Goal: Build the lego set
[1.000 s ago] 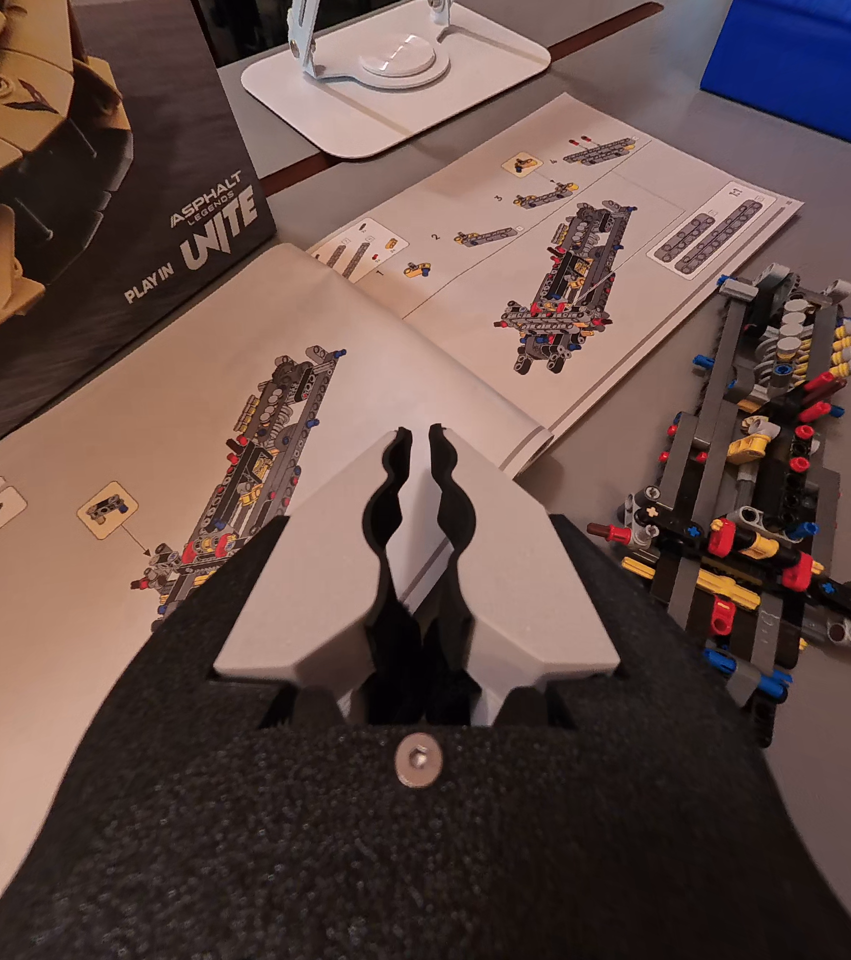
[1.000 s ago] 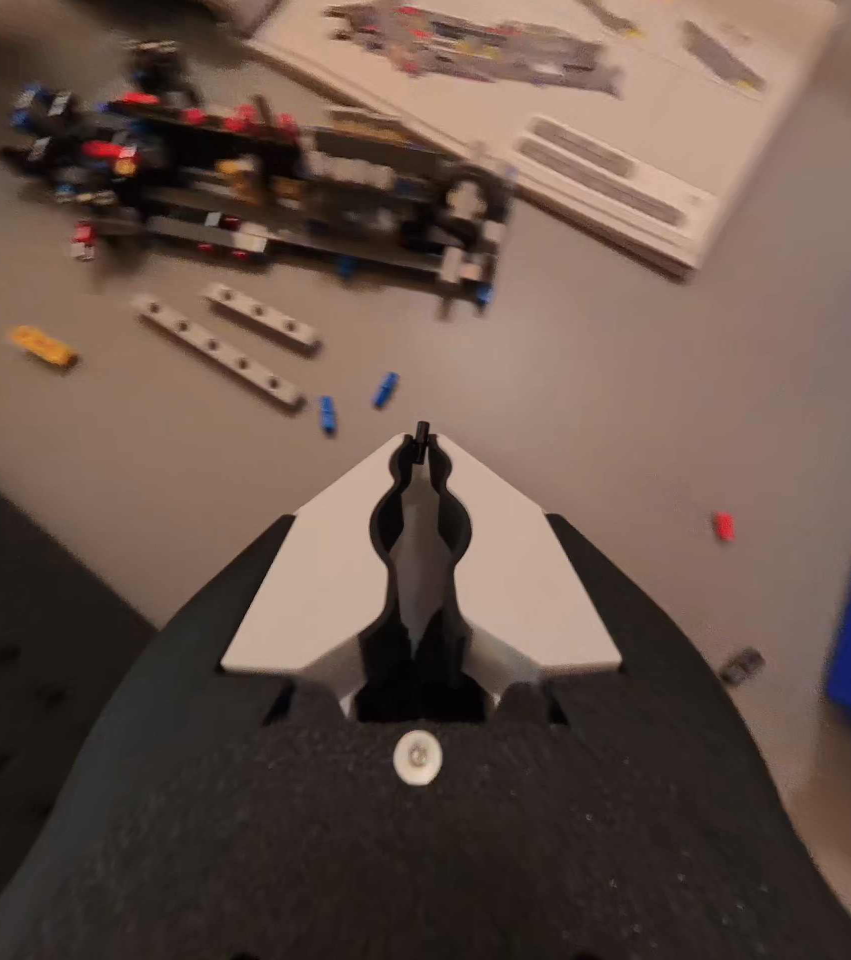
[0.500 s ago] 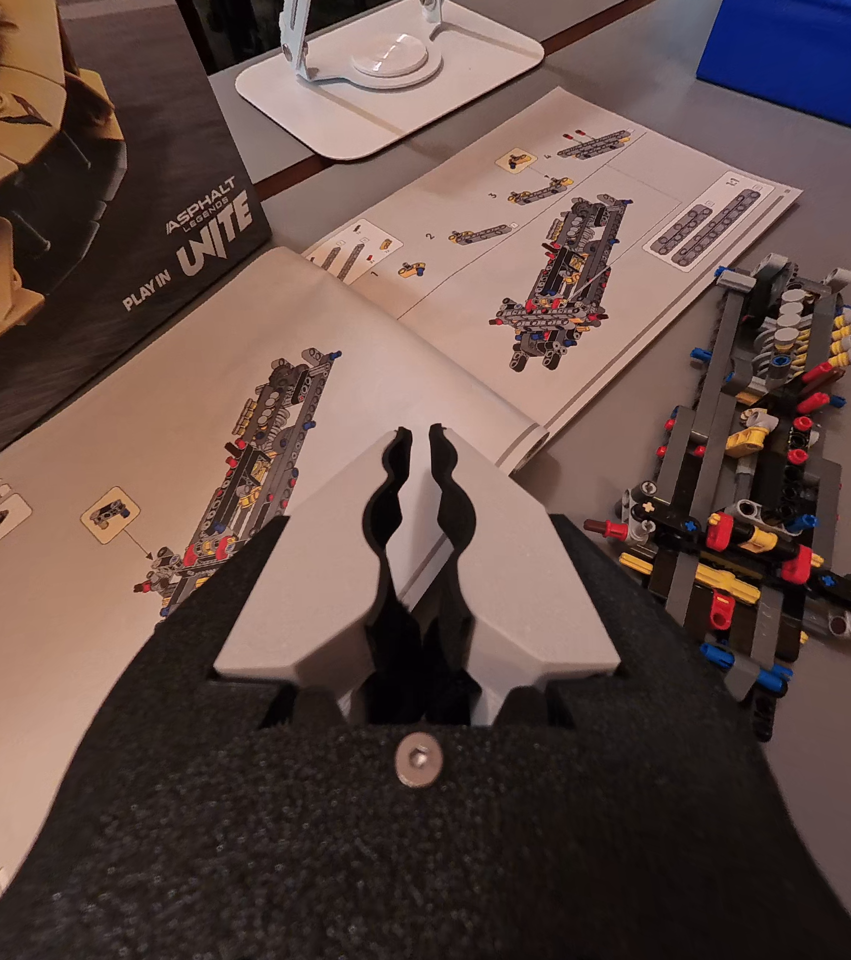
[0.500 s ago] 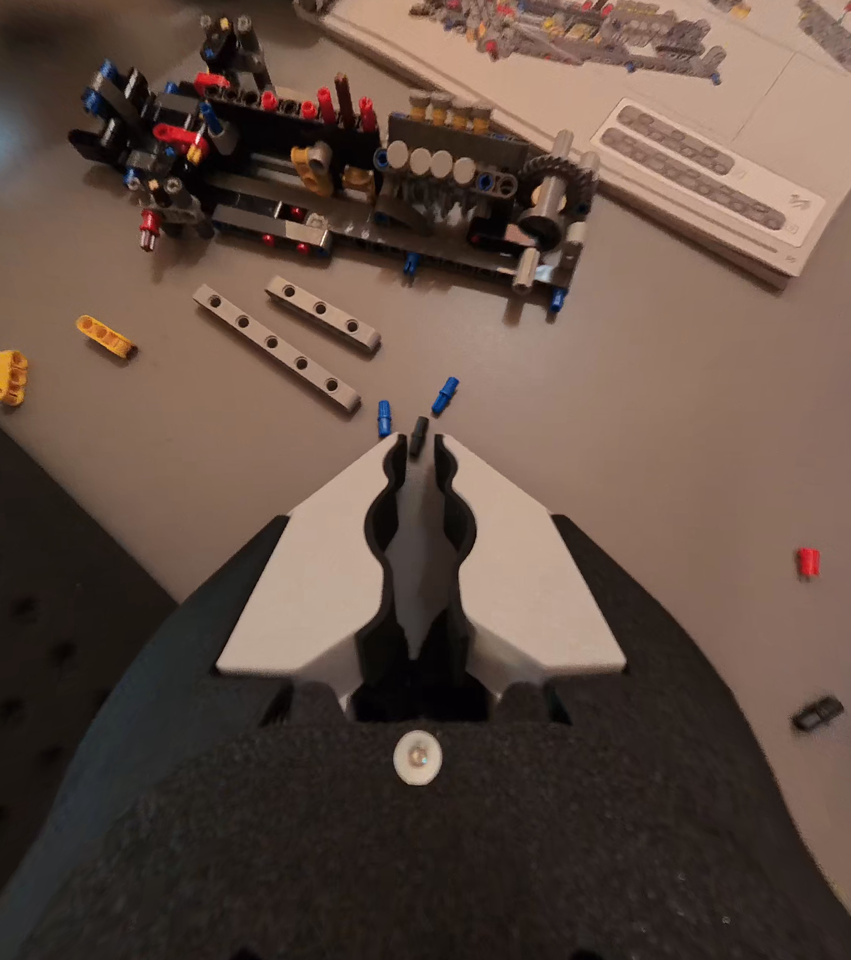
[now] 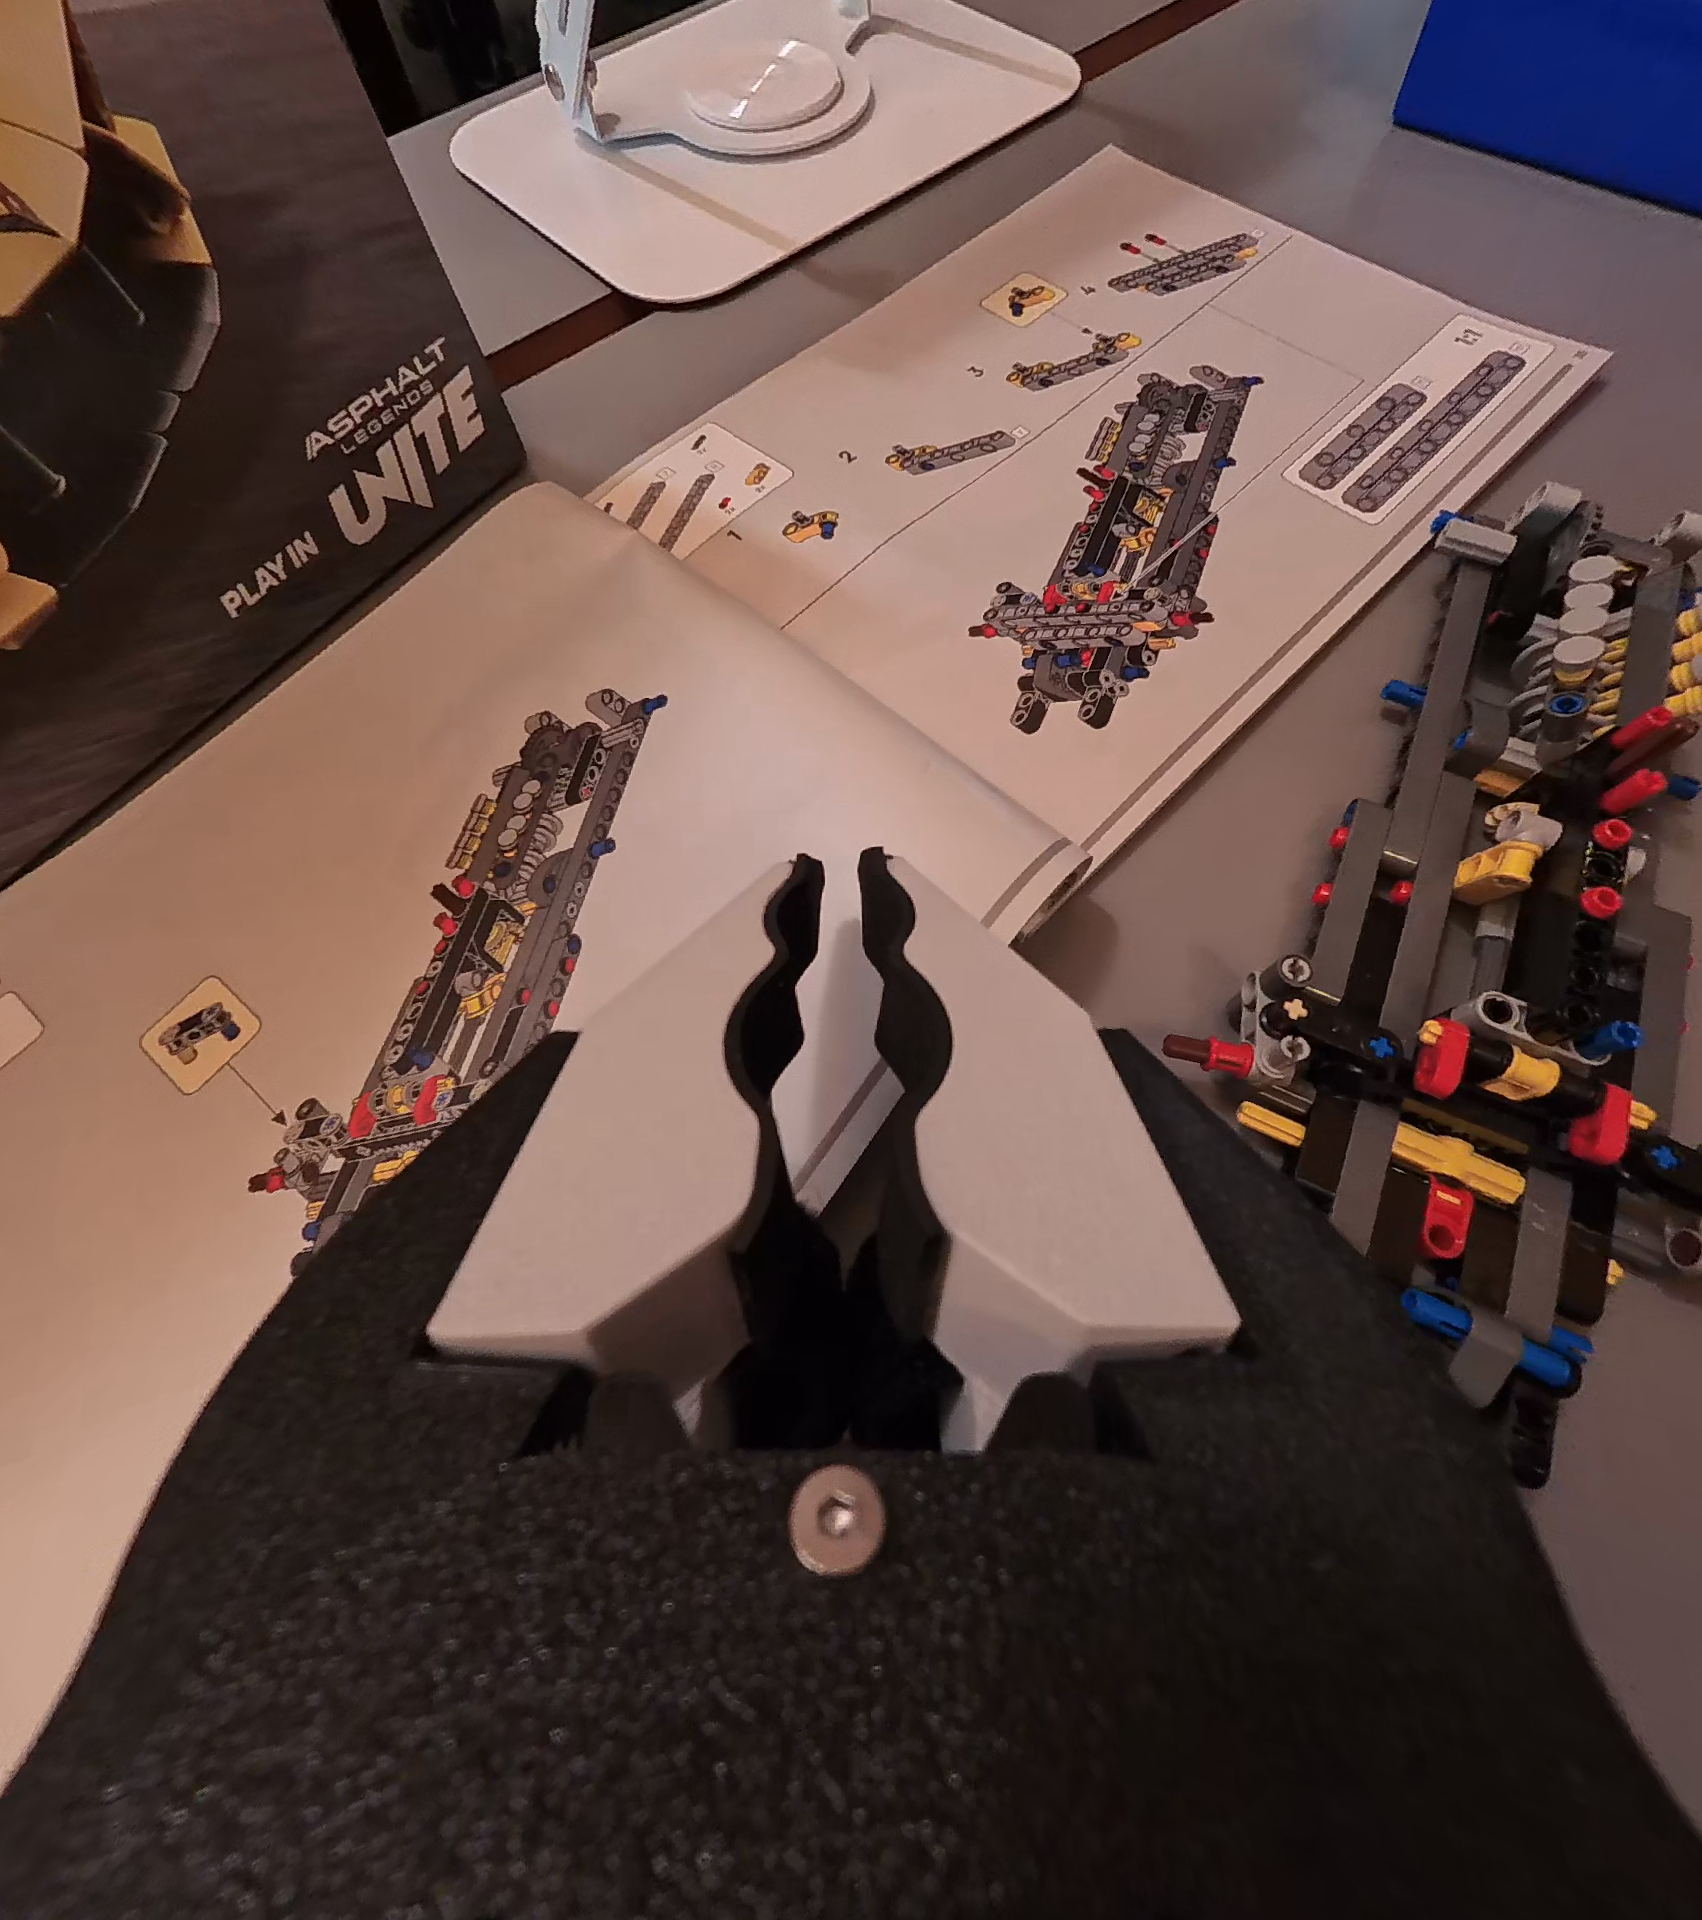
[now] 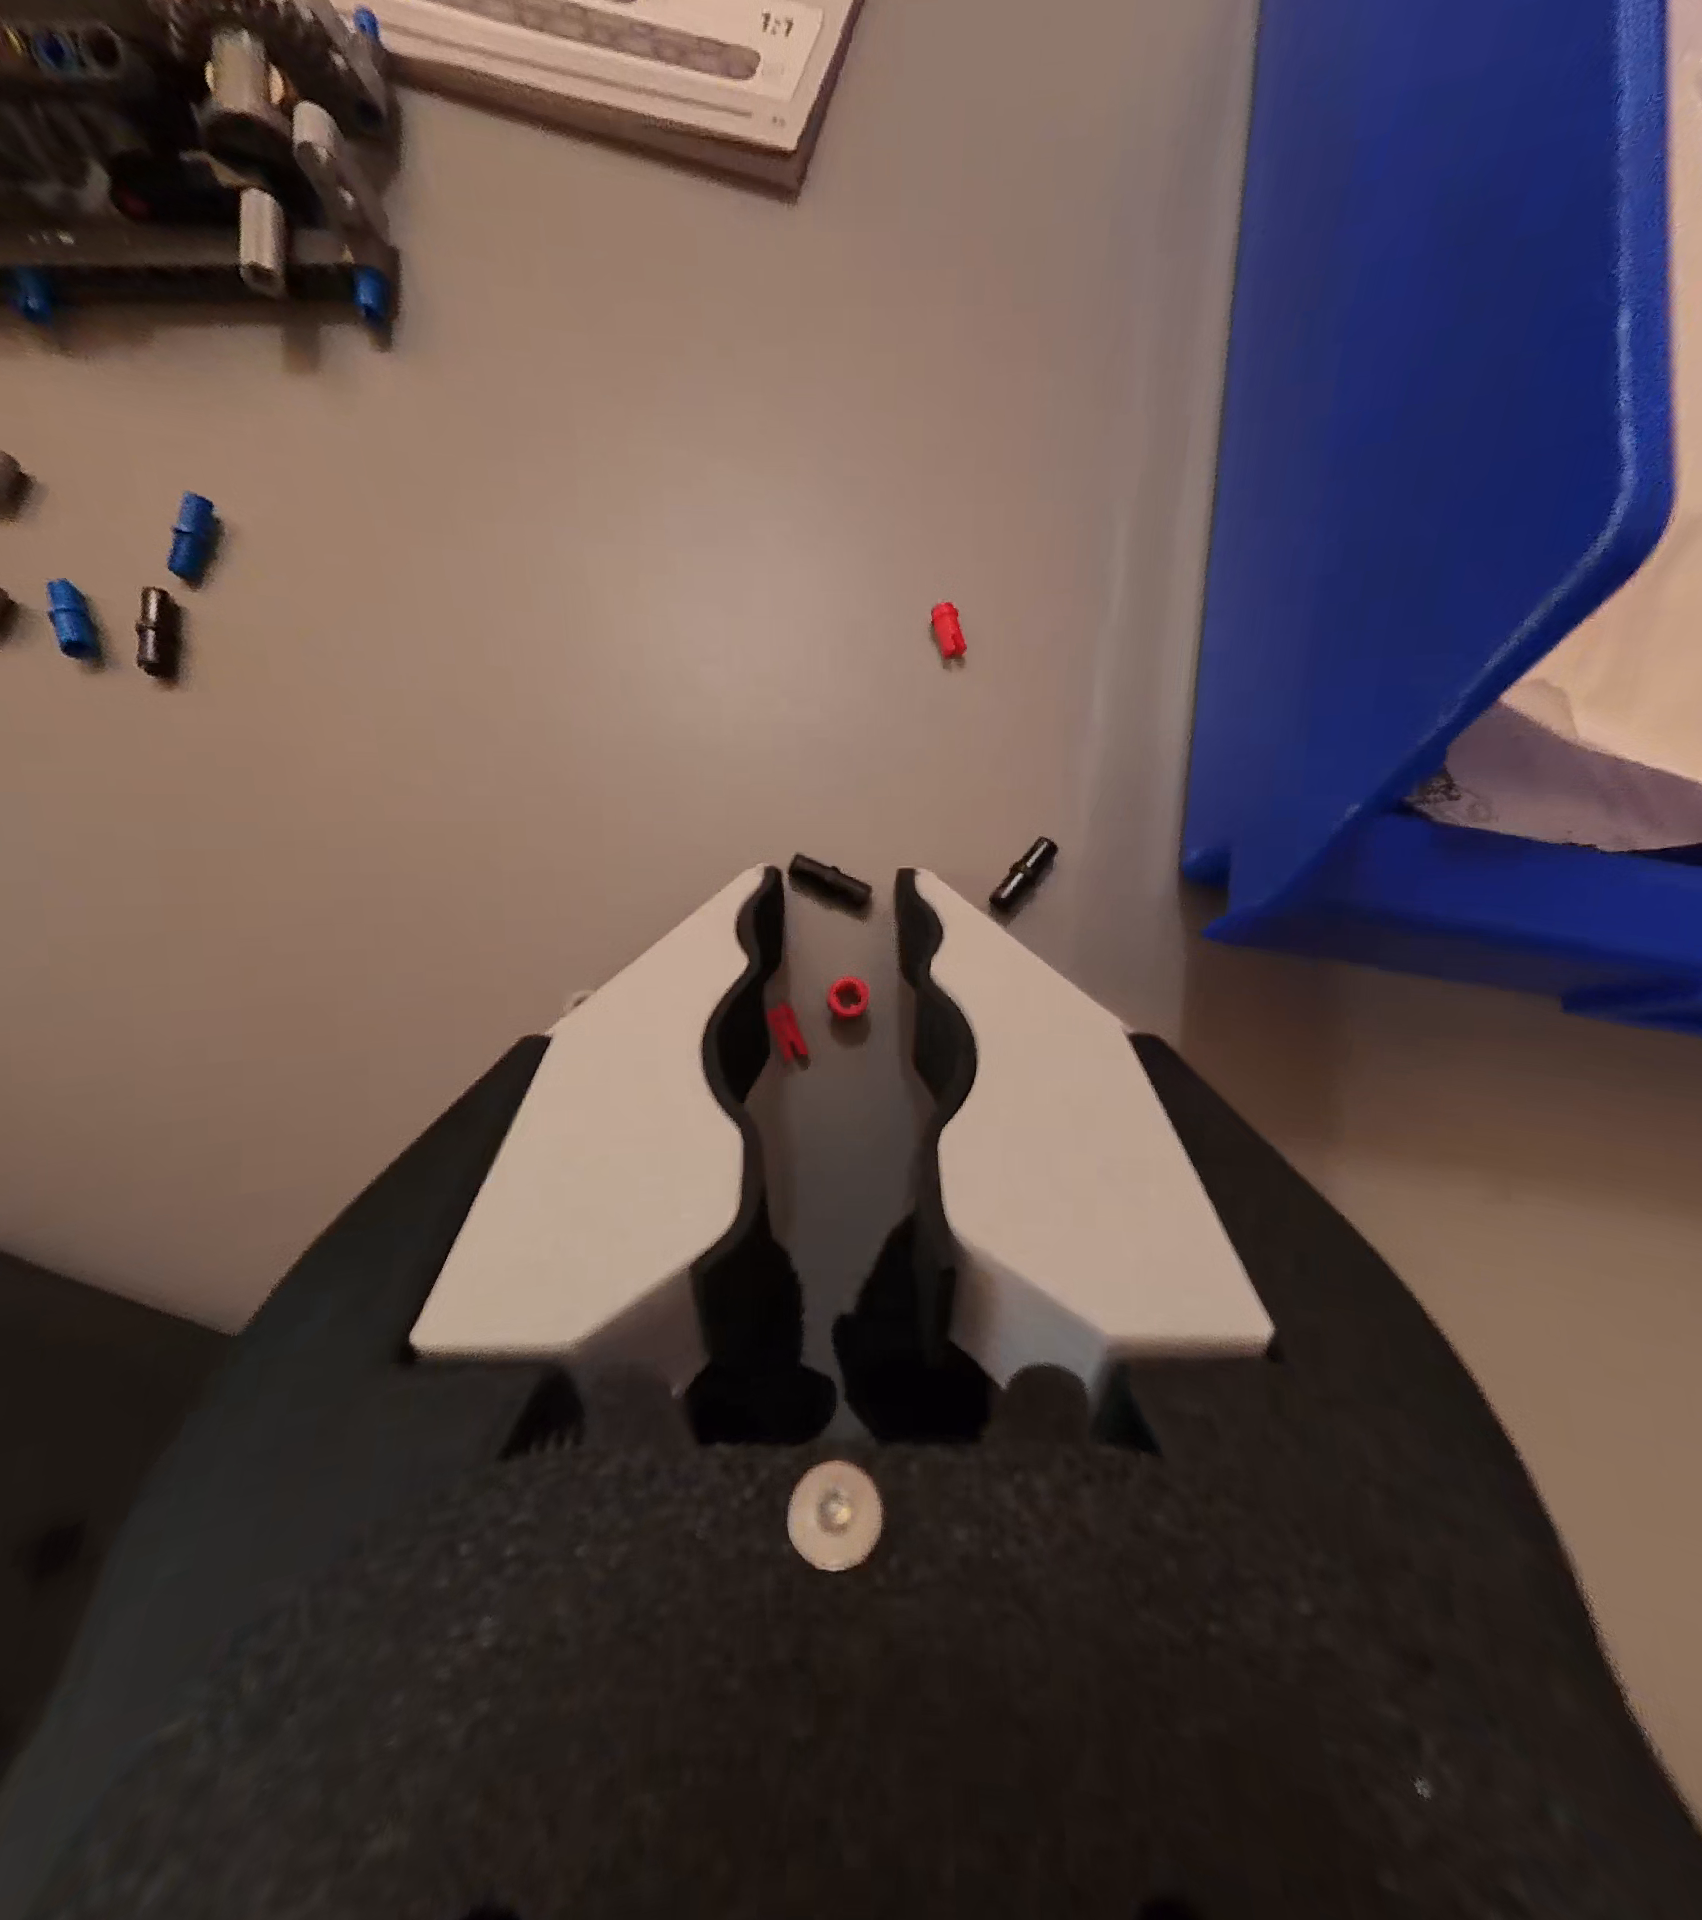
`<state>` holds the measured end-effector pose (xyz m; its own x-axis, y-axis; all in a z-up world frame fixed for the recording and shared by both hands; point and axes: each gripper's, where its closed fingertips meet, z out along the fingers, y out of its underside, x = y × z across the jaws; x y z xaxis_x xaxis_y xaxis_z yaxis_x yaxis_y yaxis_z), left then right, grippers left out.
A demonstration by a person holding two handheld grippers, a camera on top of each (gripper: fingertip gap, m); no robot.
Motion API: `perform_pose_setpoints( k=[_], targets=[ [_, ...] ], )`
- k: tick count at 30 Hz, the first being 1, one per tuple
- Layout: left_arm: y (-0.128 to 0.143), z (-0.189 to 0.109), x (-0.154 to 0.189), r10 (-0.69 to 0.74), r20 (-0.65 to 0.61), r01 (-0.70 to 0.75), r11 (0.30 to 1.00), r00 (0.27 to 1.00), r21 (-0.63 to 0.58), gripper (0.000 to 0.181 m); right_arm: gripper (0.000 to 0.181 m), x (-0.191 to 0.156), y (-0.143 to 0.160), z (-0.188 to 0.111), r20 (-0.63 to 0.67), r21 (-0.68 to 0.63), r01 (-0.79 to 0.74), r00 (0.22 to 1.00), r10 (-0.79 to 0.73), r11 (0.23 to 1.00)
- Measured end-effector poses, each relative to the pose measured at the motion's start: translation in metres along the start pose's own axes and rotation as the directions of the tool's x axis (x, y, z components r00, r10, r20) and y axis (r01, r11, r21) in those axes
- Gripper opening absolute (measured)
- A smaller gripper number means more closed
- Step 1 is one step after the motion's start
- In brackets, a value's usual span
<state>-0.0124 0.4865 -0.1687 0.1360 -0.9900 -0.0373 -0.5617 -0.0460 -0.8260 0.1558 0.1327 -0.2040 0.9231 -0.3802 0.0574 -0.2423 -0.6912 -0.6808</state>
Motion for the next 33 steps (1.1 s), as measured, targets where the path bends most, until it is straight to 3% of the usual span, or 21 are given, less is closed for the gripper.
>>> perform_pose_setpoints(
  k=[10, 14, 20, 26, 33],
  targets=[
    [-0.001, -0.001, 0.000, 0.002, -0.001, -0.002, 1.000, 1.000, 0.002, 0.006, 0.014, -0.007, -0.002, 0.003, 0.016, -0.015, 0.017, 1.000, -0.017, 1.000],
    [-0.002, -0.002, -0.001, 0.001, 0.003, -0.001, 1.000, 1.000, 0.006, 0.006, 0.014, -0.018, -0.018, -0.001, 0.039, 0.027, 0.036, 0.999, -0.037, 0.999],
    [-0.003, -0.004, -0.001, 0.001, 0.001, -0.001, 1.000, 1.000, 0.011, 0.006, 0.014, -0.086, -0.052, -0.009, 0.226, 0.128, 0.140, 0.960, -0.167, 0.982],
    [-0.002, -0.004, 0.000, 0.010, 0.001, -0.010, 1.000, 1.000, 0.006, 0.007, 0.014, -0.164, -0.048, 0.000, 0.428, 0.104, 0.232, 0.868, -0.254, 0.967],
    [-0.003, -0.003, 0.003, 0.011, -0.006, -0.011, 1.000, 1.000, 0.007, 0.007, 0.014, -0.199, -0.029, 0.015, 0.417, 0.047, 0.409, 0.821, -0.390, 0.911]
  ],
)
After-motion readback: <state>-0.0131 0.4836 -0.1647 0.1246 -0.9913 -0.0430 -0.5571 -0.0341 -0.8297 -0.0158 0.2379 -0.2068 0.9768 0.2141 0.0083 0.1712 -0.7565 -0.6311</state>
